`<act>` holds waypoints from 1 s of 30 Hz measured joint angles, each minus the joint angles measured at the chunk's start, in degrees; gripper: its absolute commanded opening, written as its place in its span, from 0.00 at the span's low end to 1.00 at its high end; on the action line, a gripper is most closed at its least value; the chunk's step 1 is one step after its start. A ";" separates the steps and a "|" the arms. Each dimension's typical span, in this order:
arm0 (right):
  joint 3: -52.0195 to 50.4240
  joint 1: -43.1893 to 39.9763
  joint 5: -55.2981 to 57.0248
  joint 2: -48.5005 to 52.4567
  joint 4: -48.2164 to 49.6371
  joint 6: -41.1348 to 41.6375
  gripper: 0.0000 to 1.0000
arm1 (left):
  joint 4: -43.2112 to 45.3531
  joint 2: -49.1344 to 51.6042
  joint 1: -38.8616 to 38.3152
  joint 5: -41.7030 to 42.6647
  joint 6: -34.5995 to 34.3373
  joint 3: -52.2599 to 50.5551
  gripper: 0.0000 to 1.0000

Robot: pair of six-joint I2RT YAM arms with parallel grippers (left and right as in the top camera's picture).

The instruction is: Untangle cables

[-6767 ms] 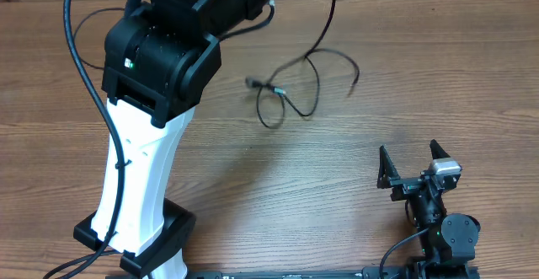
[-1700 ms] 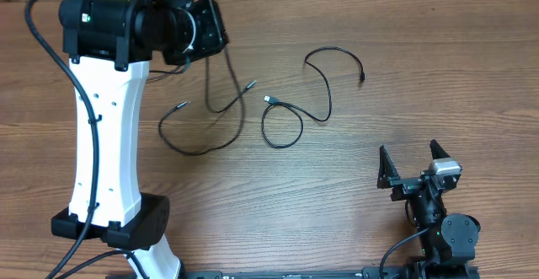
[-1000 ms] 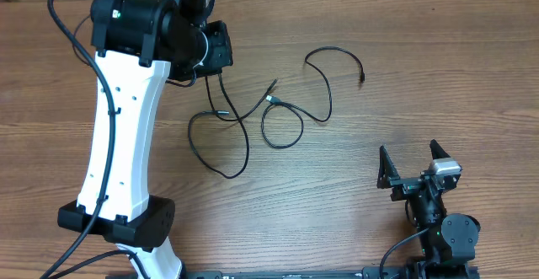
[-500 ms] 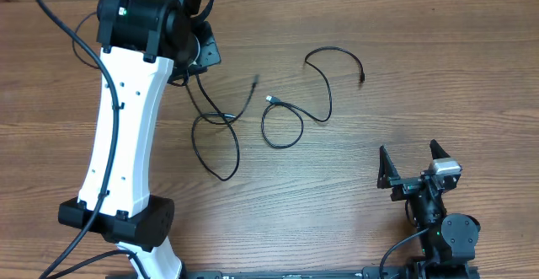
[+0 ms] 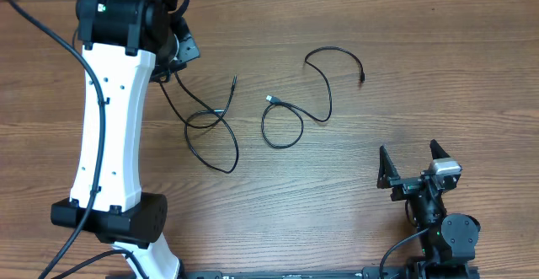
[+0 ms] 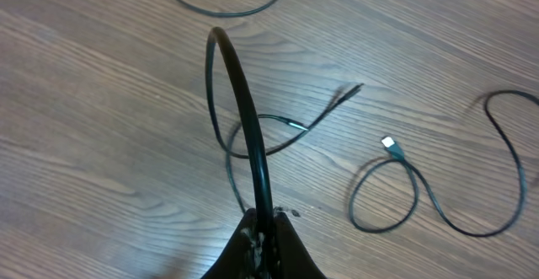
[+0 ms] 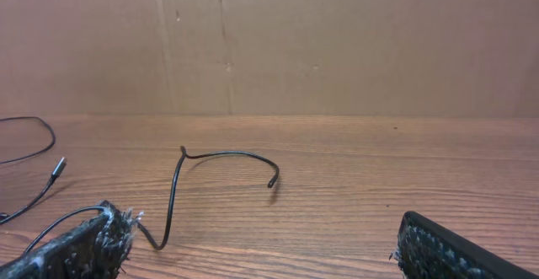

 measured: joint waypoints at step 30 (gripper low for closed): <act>0.00 0.00 0.02 0.00 0.00 0.02 1.00 | 0.00 0.04 10.08 -1.70 0.00 -1.27 0.04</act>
